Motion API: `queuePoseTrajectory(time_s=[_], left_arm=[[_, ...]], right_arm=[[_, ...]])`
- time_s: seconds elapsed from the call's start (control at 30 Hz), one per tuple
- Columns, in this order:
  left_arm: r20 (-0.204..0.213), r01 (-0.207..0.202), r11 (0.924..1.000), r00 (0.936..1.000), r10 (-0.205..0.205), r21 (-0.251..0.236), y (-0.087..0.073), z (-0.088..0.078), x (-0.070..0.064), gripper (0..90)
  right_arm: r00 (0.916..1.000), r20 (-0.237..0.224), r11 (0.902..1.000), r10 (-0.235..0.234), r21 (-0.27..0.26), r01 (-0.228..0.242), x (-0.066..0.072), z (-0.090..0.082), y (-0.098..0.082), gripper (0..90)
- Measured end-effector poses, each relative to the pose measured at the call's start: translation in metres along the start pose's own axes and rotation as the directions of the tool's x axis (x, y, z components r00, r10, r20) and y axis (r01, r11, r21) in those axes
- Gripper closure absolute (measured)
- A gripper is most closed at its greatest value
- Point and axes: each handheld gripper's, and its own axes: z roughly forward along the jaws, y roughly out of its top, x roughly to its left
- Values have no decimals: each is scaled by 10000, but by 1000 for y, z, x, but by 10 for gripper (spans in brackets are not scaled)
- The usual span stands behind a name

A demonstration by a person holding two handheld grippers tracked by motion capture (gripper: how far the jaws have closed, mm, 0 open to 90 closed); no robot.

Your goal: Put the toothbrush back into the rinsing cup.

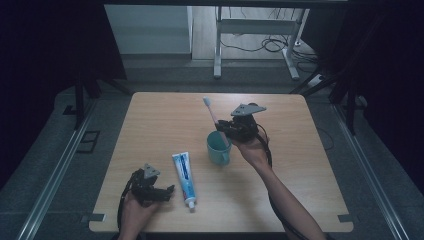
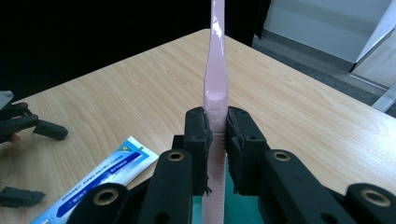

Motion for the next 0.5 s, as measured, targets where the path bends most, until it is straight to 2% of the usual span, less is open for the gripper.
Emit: queuePoseTrajectory(time_s=[0.5], left_arm=[[9,2,10000,10000,-2,-6,0,0,0,0]], right_arm=[[10000,-26,9999,65,131,-65,-2,6,-14,781]])
